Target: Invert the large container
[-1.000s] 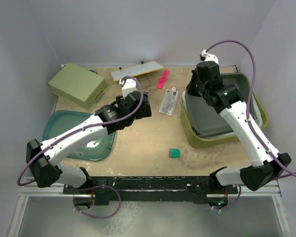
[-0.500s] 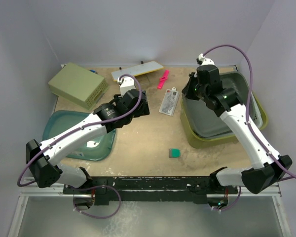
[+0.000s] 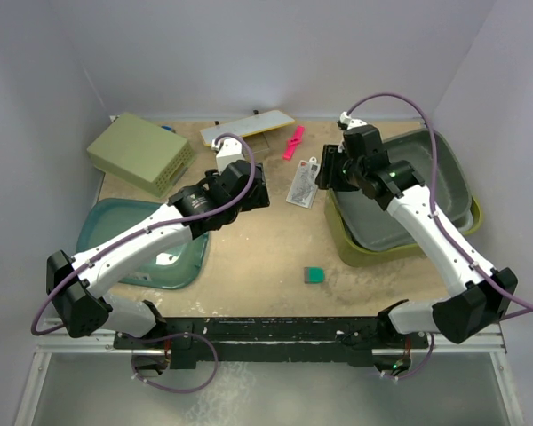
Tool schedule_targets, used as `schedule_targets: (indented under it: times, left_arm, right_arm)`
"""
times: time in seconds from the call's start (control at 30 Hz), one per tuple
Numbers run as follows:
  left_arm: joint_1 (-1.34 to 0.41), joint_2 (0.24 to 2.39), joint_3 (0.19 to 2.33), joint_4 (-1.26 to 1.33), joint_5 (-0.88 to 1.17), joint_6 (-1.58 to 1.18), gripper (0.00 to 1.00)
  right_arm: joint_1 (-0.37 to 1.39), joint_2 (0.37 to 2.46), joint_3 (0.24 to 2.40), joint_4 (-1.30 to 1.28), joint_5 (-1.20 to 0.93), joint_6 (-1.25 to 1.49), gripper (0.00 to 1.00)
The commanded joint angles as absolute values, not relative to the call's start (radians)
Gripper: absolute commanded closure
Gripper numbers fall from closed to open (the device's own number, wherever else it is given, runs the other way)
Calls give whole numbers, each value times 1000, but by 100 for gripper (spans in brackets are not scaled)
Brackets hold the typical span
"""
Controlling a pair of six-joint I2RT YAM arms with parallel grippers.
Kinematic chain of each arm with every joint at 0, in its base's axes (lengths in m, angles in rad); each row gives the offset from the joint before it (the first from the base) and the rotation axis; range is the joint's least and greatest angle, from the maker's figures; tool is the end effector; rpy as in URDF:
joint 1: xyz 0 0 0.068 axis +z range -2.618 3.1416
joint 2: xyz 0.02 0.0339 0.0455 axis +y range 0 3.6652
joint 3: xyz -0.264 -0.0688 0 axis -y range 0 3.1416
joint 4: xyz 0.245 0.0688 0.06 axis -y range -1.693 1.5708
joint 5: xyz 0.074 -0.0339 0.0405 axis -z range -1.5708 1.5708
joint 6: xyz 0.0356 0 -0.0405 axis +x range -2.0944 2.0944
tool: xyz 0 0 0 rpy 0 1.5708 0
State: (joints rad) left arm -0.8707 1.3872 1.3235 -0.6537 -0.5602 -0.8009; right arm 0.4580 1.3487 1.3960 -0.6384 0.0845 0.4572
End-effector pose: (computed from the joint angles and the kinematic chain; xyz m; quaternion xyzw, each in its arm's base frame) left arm 0.2069 -0.2162 0.3489 -0.0838 0.8783 -0.1263 0.4534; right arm 0.2656 0.1276 0.3815 0.0195 0.8816 0.1742 0.4382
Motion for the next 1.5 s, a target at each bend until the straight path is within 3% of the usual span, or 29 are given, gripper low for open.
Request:
schedule_targets:
  times: [0.0, 0.2, 0.3, 0.43, 0.5, 0.8, 1.03, 1.17, 1.33, 1.47]
  left_arm:
    - [-867, 1362, 1319, -630, -558, -797, 22]
    - [-867, 1372, 1316, -622, -545, -800, 22]
    - [-867, 1381, 1316, -619, -538, -801, 22]
    - [-867, 1386, 1314, -616, -534, -805, 22]
    - [-867, 1383, 1314, -616, -534, -805, 22]
    - [-852, 1355, 1359, -668, -581, -774, 22]
    - [-633, 1270, 1396, -774, -558, -752, 21]
    - [-585, 1238, 1425, -820, -589, -783, 21]
    - [-553, 1273, 1534, -991, -660, -930, 20]
    - [-498, 1237, 1549, -1007, -648, -974, 20]
  right_arm:
    - [461, 1354, 1404, -679, 94, 385, 46]
    - [462, 1359, 1396, -741, 229, 336, 48]
    - [462, 1336, 1402, -736, 235, 329, 63]
    - [462, 1304, 1442, -734, 223, 327, 95]
    - [462, 1293, 1477, -749, 209, 328, 100]
    - [462, 1256, 1738, -795, 11, 348, 100]
    - [462, 1314, 1982, -791, -290, 355, 100]
    - [462, 1292, 1963, -592, -514, 435, 100]
    - [470, 1254, 1754, -170, -734, 645, 100]
    - [522, 1262, 1638, 140, -802, 823, 100]
